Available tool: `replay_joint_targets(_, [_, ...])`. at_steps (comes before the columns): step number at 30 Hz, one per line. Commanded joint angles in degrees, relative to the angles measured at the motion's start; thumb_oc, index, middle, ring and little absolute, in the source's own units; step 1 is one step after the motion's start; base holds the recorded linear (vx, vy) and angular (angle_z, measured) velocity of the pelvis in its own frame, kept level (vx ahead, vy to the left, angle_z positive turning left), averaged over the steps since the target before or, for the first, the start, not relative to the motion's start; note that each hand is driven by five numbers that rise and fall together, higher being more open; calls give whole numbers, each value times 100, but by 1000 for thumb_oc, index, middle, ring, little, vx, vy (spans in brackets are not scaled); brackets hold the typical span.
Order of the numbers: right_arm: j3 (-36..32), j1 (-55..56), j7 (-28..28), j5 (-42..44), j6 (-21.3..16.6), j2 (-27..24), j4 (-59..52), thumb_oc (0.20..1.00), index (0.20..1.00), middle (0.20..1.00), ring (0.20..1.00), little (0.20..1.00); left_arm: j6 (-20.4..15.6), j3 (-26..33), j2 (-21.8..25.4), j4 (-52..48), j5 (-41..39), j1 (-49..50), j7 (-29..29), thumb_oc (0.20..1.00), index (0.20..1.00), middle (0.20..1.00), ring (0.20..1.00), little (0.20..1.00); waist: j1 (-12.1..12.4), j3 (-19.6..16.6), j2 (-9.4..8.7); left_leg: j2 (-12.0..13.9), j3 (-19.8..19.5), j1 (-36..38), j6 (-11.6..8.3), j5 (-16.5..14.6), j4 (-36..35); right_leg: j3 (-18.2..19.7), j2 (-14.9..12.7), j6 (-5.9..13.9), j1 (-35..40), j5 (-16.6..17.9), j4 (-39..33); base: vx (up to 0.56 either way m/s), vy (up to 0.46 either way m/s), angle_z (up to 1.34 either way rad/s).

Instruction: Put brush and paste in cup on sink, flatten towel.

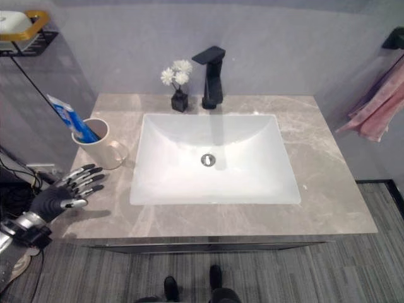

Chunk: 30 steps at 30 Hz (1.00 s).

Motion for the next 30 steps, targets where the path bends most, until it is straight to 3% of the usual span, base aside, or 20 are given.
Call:
replay_joint_targets(1, [216,-122,-14,30,-7,-215,192,1000,1000,1000,1000,1000,-356,108,88,-114,126,-311,23,1000,1000,1000,1000,1000,-127,-6,-94,-51,-54,-294,363,-1083,843,70,-61,169,156,-368,87,0,0,0])
replay_joint_targets(9, [246,-128,-13,21,-3,-245,197,1000,1000,1000,1000,1000,-418,-72,90,-20,234,-594,61,1000,1000,1000,1000,1000,-183,-39,-121,-16,60,-291,360,-1135,918,183,-34,164,138,-378,87,8,1,-9])
replay_joint_targets(30, [376,-85,39,-32,-7,-266,105,1000,1000,1000,1000,1000,-614,97,159,258,588,-843,258,1000,1000,1000,1000,1000,-185,-28,-284,45,197,-379,356,-1152,952,320,16,182,38,-284,28,-6,3,-4])
